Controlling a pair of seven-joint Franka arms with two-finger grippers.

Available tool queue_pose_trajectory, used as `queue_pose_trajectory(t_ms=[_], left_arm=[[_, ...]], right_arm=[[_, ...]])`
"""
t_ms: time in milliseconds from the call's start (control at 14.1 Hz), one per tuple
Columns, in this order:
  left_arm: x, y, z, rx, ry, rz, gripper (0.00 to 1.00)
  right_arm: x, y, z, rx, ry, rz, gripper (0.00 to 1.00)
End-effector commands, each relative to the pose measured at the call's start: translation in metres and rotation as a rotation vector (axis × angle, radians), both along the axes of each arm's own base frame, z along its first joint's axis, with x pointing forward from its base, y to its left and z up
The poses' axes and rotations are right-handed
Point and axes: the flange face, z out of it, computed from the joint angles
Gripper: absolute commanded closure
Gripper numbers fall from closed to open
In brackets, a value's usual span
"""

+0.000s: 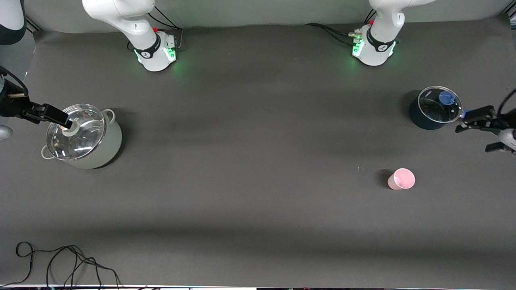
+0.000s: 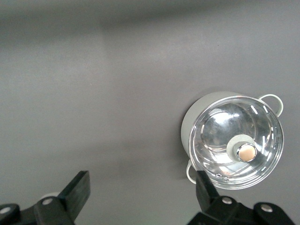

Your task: Transfer pink cup from left to right arm

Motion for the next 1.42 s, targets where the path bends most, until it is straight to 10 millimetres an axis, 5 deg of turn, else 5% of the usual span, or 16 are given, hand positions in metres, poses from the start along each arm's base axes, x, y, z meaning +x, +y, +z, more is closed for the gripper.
queue_pose_trajectory(t_ms=[0, 356, 569, 925, 1352], left_arm=[[0.021, 0.039, -0.038, -0.169, -0.09, -0.132, 0.0], [0.03, 0.117, -0.152, -0.378, -0.192, -0.27, 0.0], [0.029, 0.142, -0.224, -0.512, -0.294, -0.328, 0.0], [0.021, 0.156, -0.314, -0.678, -0.506, -0.407, 0.0], [-0.019, 0.167, -0.407, -0.761, -0.741, -0.484, 0.0]], right_arm=[[-0.002, 0.0, 0.006, 0.006, 0.001, 0.007, 0.0], [-0.001, 0.0, 0.005, 0.006, 0.002, 0.007, 0.0], [-0.002, 0.0, 0.006, 0.006, 0.001, 0.007, 0.0], [-0.001, 0.0, 0.005, 0.006, 0.002, 0.007, 0.0], [-0.001, 0.0, 0.006, 0.006, 0.001, 0.007, 0.0]])
